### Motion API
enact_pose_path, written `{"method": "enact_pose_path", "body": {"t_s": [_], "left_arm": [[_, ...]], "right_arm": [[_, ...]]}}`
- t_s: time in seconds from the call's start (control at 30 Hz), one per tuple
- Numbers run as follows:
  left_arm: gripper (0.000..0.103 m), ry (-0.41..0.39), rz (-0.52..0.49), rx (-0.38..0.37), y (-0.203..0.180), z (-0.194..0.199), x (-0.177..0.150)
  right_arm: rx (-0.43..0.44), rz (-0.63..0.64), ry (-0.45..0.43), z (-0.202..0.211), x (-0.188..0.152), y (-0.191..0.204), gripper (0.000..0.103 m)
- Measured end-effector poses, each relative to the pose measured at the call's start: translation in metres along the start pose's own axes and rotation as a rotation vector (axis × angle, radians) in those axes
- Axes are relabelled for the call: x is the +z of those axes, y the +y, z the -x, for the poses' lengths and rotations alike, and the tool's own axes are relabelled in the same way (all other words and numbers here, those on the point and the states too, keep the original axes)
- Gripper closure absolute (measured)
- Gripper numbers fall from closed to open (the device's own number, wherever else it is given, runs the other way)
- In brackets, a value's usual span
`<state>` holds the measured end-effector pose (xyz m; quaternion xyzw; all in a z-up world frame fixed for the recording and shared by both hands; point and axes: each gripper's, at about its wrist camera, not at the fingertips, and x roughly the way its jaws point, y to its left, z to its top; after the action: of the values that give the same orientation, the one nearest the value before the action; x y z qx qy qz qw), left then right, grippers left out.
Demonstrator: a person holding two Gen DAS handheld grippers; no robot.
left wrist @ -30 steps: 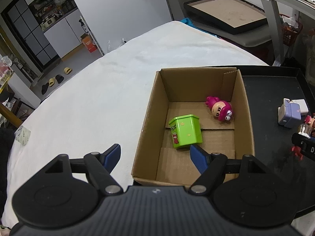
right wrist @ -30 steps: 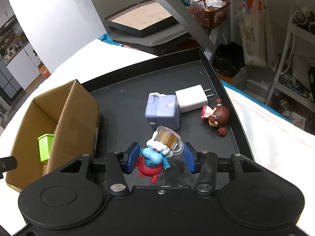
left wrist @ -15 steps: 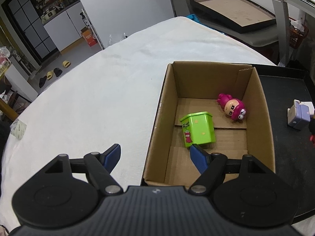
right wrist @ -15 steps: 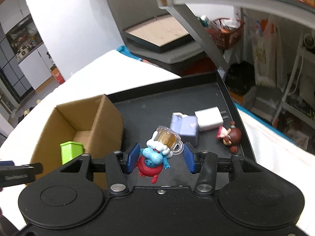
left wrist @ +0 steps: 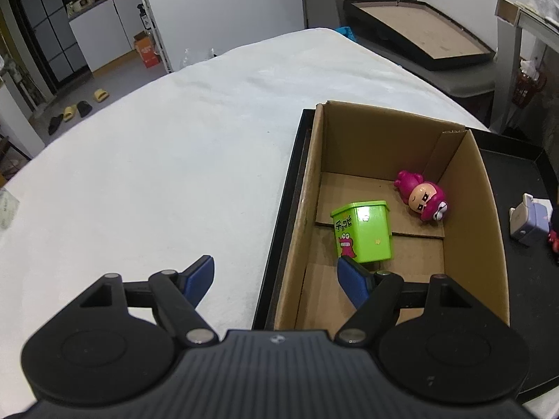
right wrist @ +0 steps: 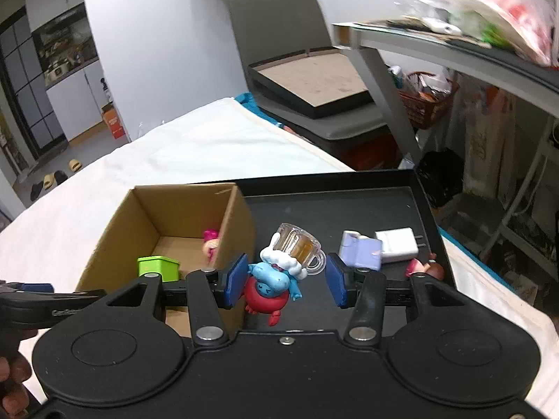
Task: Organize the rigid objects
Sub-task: 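Grasp the blue-red mug figure with the right gripper and carry it to the box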
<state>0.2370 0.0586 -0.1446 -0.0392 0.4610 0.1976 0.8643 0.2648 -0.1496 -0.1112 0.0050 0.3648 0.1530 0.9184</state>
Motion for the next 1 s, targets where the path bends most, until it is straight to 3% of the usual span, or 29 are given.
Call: {"method": "enact_pose_path", "body": {"t_s": [0.47, 0.57, 0.67, 0.73, 0.83, 1.0], "left_arm": [[0.033, -0.024, 0.054, -0.140, 0.017, -0.011, -0.008], [0.042, -0.015, 0.069, -0.167, 0.021, -0.015, -0.008], [0.060, -0.002, 0.091, -0.187, 0.026, -0.019, -0.009], [0.077, 0.010, 0.105, -0.198, 0.030, -0.023, -0.010], [0.089, 0.021, 0.126, -0.224, 0.033, -0.026, -0.011], [0.090, 0.018, 0.132, -0.249, 0.035, -0.027, -0.012]], "right_arm": [[-0.012, 0.052, 0.002, -0.009, 0.014, 0.054, 0.055], [-0.024, 0.075, 0.004, -0.012, 0.015, 0.067, 0.055], [-0.026, 0.096, 0.010, -0.016, 0.015, 0.079, 0.055], [-0.024, 0.110, 0.016, -0.019, 0.015, 0.088, 0.055], [-0.024, 0.137, 0.027, -0.024, 0.013, 0.101, 0.055], [-0.028, 0.171, 0.037, -0.029, 0.013, 0.117, 0.055]]}}
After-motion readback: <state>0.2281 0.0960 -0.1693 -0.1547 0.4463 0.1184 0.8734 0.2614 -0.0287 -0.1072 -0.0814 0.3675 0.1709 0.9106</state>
